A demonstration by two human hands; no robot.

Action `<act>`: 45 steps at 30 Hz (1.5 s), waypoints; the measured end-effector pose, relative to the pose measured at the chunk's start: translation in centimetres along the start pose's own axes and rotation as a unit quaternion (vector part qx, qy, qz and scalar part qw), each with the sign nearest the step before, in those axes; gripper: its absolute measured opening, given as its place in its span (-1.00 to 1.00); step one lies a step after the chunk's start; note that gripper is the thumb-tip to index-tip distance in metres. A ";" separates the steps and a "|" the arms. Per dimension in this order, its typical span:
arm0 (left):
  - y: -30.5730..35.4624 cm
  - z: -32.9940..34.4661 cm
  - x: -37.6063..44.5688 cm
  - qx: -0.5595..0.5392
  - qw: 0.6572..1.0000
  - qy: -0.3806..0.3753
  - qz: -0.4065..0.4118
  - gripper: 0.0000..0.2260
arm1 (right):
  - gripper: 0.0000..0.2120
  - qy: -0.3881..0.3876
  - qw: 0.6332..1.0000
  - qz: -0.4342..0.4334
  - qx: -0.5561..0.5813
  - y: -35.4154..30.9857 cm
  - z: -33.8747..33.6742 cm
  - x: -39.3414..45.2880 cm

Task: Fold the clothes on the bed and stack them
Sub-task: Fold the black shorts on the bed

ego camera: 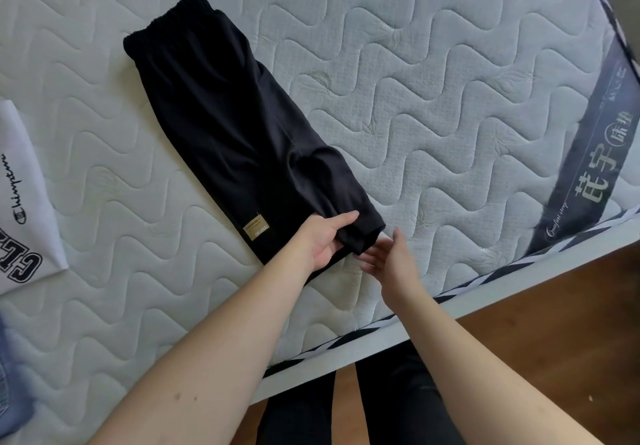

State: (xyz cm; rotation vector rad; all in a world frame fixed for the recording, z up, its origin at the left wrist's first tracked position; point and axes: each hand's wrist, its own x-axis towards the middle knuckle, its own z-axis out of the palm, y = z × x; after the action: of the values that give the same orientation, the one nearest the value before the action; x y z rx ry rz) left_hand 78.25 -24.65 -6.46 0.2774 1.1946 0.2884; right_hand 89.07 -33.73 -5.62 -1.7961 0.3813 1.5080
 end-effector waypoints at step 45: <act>7.1 -6.8 -0.1 0.593 0.609 0.382 0.362 -0.44 | -0.60 -0.005 0.758 -0.401 -0.514 -2.7 3.1 1.8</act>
State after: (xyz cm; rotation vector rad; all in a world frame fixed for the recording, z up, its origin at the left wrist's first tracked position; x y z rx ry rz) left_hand 71.31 -17.64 -6.13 2.0344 1.9568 0.2677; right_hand 89.04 -29.32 -6.45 -2.2303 -1.3507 1.0776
